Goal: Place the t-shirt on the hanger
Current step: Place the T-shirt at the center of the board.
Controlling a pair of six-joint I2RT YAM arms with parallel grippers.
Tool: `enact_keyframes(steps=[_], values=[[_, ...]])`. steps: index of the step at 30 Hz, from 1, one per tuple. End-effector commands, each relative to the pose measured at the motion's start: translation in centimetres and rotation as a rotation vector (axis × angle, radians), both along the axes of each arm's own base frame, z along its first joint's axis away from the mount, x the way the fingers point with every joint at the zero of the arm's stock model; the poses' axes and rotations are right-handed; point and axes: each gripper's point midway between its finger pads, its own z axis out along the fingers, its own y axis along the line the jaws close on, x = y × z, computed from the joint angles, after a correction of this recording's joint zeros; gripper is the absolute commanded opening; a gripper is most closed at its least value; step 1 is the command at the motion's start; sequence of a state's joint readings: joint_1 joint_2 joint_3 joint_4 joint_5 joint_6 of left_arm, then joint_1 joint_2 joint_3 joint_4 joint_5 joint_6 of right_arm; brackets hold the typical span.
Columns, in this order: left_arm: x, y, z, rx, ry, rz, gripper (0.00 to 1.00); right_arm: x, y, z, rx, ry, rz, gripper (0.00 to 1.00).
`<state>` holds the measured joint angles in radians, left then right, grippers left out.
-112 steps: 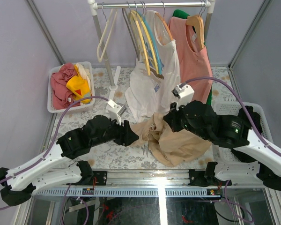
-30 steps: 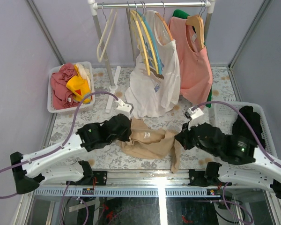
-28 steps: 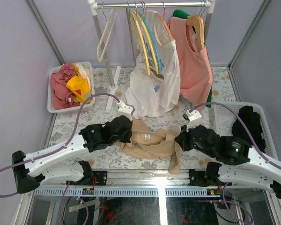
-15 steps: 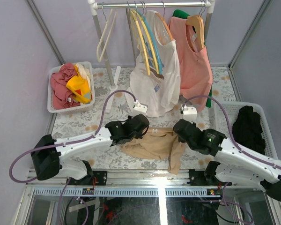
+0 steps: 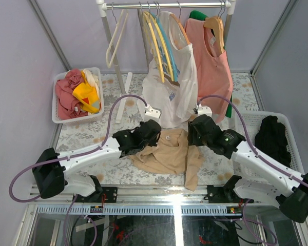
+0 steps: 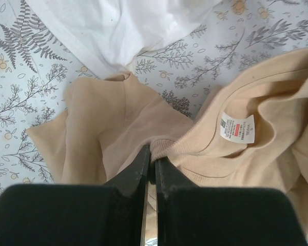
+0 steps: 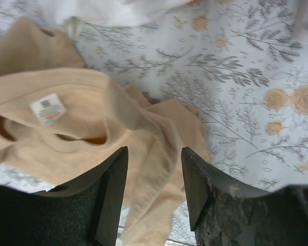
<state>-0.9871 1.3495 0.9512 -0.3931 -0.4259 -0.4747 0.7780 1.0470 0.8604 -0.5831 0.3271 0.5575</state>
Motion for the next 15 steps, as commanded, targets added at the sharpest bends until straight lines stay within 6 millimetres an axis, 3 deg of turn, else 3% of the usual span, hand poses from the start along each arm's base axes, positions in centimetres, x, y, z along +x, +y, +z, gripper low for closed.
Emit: enact_keyframes(steps=[1, 5, 9, 15], values=[[0.3, -1.1, 3.7, -0.094, -0.042, -0.024, 0.00, -0.3, 2.6, 4.4, 0.159, -0.037, 0.078, 0.53], [-0.3, -1.2, 3.6, -0.079, -0.009, -0.053, 0.00, -0.9, 2.9, 6.2, 0.204, -0.038, 0.099, 0.54], [-0.5, -1.3, 3.9, -0.090, -0.008, -0.060, 0.00, -1.3, 4.5, 7.3, 0.267, -0.014, 0.151, 0.52], [-0.5, -1.2, 4.0, -0.091, -0.013, -0.065, 0.00, -1.1, 5.8, 6.8, 0.270, 0.025, 0.153, 0.49]])
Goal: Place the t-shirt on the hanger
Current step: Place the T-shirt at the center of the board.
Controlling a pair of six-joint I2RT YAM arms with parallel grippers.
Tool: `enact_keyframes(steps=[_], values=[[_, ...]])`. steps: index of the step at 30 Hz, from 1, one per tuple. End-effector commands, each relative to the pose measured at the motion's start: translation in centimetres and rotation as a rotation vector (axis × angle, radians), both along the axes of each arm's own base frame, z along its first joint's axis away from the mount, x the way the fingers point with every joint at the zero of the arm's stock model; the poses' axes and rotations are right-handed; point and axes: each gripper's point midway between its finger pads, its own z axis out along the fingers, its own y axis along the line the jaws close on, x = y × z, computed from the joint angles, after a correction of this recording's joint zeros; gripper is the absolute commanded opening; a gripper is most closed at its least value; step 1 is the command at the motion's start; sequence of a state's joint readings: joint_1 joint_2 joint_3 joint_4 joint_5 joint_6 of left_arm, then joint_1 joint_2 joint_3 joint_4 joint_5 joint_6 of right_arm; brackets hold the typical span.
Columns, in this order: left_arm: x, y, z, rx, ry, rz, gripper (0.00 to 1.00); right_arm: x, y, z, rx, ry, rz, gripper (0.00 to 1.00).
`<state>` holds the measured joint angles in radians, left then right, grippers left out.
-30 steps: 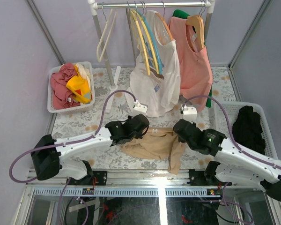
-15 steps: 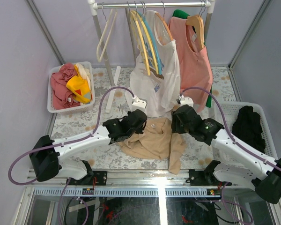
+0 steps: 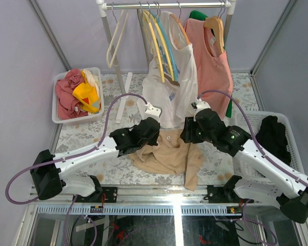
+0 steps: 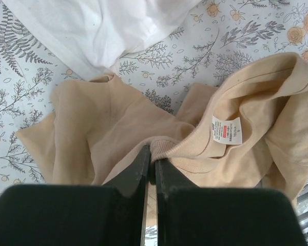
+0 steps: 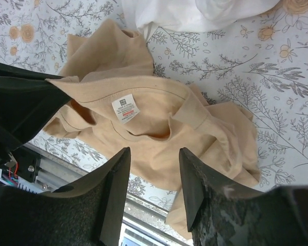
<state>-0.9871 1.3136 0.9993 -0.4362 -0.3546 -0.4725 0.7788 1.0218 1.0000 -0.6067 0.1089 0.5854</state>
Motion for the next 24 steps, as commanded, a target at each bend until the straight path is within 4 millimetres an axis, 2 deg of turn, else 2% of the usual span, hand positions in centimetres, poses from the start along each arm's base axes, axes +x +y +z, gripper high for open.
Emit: enact_keyframes(steps=[1, 6, 11, 19, 24], values=[[0.3, -0.2, 1.8, -0.033, -0.031, -0.013, 0.00, 0.4, 1.3, 0.6, 0.014, 0.015, 0.004, 0.49], [0.1, 0.0, 2.3, -0.046, -0.039, -0.015, 0.00, 1.9, -0.4, -1.5, -0.134, 0.021, -0.084, 0.50], [-0.1, 0.2, 2.6, -0.054, -0.045, -0.024, 0.00, 3.4, -0.5, -2.4, -0.226, 0.017, -0.112, 0.51], [-0.3, -0.1, 2.6, -0.066, -0.047, -0.041, 0.00, 4.7, -0.5, -1.7, -0.303, -0.012, -0.138, 0.54], [-0.3, -0.2, 2.5, -0.073, -0.048, -0.043, 0.00, 4.7, -0.6, -2.5, -0.349, 0.008, -0.130, 0.53]])
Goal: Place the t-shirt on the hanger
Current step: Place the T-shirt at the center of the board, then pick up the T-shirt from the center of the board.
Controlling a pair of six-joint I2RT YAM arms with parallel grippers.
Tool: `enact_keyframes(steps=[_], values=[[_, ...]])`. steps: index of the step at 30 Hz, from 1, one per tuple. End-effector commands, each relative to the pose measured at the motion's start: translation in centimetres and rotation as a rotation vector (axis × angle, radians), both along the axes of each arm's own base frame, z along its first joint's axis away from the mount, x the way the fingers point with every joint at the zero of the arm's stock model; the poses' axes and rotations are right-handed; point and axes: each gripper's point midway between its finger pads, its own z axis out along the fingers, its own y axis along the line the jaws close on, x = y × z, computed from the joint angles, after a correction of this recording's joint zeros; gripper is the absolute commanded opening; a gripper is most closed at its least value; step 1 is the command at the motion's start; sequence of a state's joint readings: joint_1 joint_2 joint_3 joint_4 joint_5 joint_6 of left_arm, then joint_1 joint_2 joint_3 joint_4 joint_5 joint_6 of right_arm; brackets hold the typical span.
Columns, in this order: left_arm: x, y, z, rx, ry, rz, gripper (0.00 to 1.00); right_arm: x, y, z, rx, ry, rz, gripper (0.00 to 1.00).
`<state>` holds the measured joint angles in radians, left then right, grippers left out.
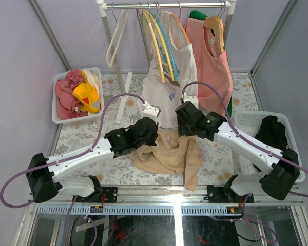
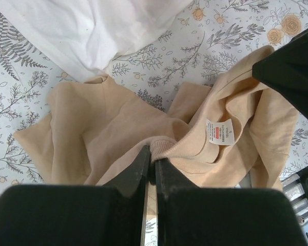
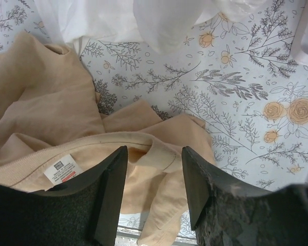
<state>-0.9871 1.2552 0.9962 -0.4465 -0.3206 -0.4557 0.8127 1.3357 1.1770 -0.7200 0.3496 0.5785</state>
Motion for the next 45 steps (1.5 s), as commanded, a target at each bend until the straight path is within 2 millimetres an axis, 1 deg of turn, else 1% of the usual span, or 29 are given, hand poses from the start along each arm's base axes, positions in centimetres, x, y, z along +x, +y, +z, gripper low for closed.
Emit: enact_keyframes(steps=[1, 4, 7, 10, 12, 16, 18, 21, 25, 26, 27, 30, 31, 32, 35, 38, 39, 41, 44, 45], values=[[0.4, -0.3, 1.0, -0.035, -0.036, -0.008, 0.00, 0.4, -0.2, 0.7, -0.044, -0.025, 0.001, 0.52], [0.4, -0.3, 0.8, -0.036, -0.032, -0.006, 0.00, -0.5, 0.1, -0.1, -0.058, 0.004, 0.019, 0.52], [0.2, -0.3, 0.5, -0.039, -0.024, -0.007, 0.00, -1.5, 0.0, -1.2, -0.100, 0.036, 0.031, 0.52], [0.2, -0.2, 0.3, -0.040, -0.023, -0.002, 0.00, -2.1, -0.9, -2.4, -0.155, 0.058, 0.018, 0.52], [0.2, 0.0, 0.2, -0.039, -0.023, -0.001, 0.00, -2.2, -1.7, -2.7, -0.189, 0.059, 0.001, 0.51], [0.1, 0.1, 0.2, -0.038, -0.021, -0.002, 0.00, -1.7, -3.7, -2.6, -0.285, 0.024, -0.045, 0.52], [0.0, 0.1, 0.2, -0.038, -0.020, -0.004, 0.00, -1.4, -4.1, -2.4, -0.325, 0.012, -0.053, 0.53], [0.0, 0.1, 0.2, -0.036, -0.022, -0.003, 0.00, -0.8, -4.1, -2.1, -0.361, 0.004, -0.048, 0.52], [0.2, 0.0, -0.1, -0.027, -0.021, -0.004, 0.00, -0.7, -3.6, -2.2, -0.369, 0.025, -0.027, 0.42], [0.4, 0.0, -0.3, -0.025, -0.019, 0.000, 0.00, -0.8, -3.5, -2.2, -0.365, 0.030, -0.023, 0.36], [0.5, 0.1, -0.4, -0.023, -0.016, 0.002, 0.00, -0.9, -3.5, -2.1, -0.359, 0.030, -0.025, 0.25], [1.0, 0.5, -1.0, -0.016, 0.000, 0.028, 0.00, -1.3, -3.8, -1.5, -0.329, 0.018, -0.028, 0.05], [1.2, 0.7, -1.3, -0.014, 0.009, 0.038, 0.00, -1.4, -4.0, -1.1, -0.318, 0.010, -0.031, 0.02], [1.6, 1.0, -1.6, -0.013, 0.017, 0.050, 0.00, -1.6, -4.1, -0.6, -0.304, 0.000, -0.033, 0.00], [2.8, 1.5, -2.0, -0.012, 0.025, 0.088, 0.04, -1.6, -4.4, 1.2, -0.255, -0.044, -0.037, 0.00], [4.5, 2.0, -2.1, -0.016, 0.017, 0.134, 0.07, -1.5, -4.3, 3.2, -0.208, -0.091, -0.035, 0.00], [5.1, 2.2, -2.1, -0.019, 0.010, 0.148, 0.09, -1.4, -4.3, 3.7, -0.204, -0.102, -0.036, 0.00], [6.4, 2.8, -2.1, -0.025, -0.003, 0.182, 0.19, -1.2, -4.4, 4.6, -0.199, -0.120, -0.034, 0.00], [7.9, 3.1, -2.3, -0.021, 0.009, 0.196, 0.26, -0.7, -4.2, 5.6, -0.205, -0.145, -0.027, 0.00], [8.2, 3.0, -1.9, -0.016, 0.017, 0.193, 0.27, -0.5, -4.1, 5.8, -0.210, -0.151, -0.025, 0.00]])
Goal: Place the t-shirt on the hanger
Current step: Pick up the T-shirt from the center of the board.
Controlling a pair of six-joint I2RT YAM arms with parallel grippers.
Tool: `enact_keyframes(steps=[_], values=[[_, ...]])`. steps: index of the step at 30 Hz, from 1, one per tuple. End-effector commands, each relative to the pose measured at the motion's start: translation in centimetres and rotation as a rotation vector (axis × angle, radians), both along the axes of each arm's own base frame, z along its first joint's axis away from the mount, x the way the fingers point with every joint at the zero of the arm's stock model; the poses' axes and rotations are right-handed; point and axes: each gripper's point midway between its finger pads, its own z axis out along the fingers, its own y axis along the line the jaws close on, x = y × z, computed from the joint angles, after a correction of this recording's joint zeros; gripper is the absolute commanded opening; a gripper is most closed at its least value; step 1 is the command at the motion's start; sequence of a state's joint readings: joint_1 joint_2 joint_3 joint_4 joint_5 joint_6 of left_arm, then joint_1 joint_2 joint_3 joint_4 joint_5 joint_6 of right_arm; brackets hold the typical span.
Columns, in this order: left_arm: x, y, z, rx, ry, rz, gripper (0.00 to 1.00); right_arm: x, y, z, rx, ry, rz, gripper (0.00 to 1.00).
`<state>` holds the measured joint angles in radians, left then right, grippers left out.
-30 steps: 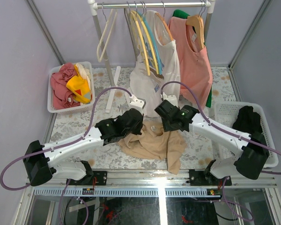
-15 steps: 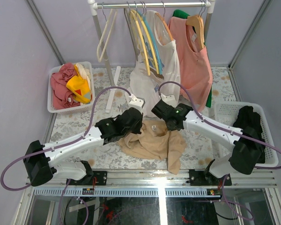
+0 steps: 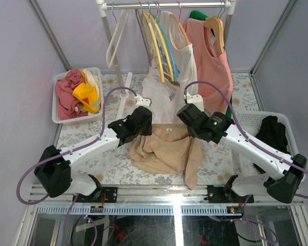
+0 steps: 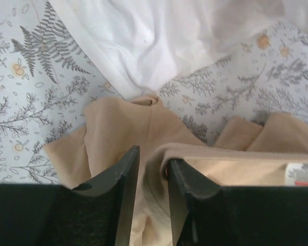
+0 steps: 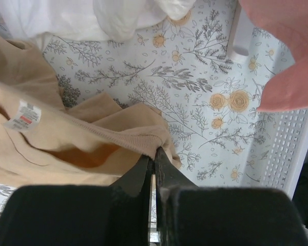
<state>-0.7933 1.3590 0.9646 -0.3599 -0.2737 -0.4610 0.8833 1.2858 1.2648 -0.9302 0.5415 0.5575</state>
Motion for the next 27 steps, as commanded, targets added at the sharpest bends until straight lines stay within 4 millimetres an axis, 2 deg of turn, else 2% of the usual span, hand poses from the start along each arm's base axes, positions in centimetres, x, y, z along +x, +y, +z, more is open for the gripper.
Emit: enact_keyframes(steps=[1, 6, 10, 14, 21, 27], values=[[2.9, -0.3, 1.8, -0.018, -0.032, 0.025, 0.28, 1.2, -0.4, 2.7, -0.038, -0.080, -0.003, 0.00], [2.3, -1.1, 3.5, -0.042, 0.005, -0.010, 0.43, 1.8, 0.1, 3.2, -0.037, -0.097, 0.008, 0.00], [1.4, -1.2, 5.2, -0.075, 0.020, -0.024, 0.49, 1.9, 0.4, 3.2, -0.022, -0.106, 0.026, 0.00], [0.7, -1.0, 5.2, -0.062, 0.051, -0.016, 0.50, 1.8, 0.4, 3.2, -0.012, -0.117, 0.038, 0.00], [-0.7, -1.2, 3.8, -0.015, 0.113, 0.000, 0.51, 1.4, 0.2, 3.3, 0.020, -0.133, 0.057, 0.00], [-2.9, -2.3, 4.7, -0.035, 0.107, 0.007, 0.52, 1.0, 0.1, 2.3, 0.033, -0.127, 0.071, 0.00]])
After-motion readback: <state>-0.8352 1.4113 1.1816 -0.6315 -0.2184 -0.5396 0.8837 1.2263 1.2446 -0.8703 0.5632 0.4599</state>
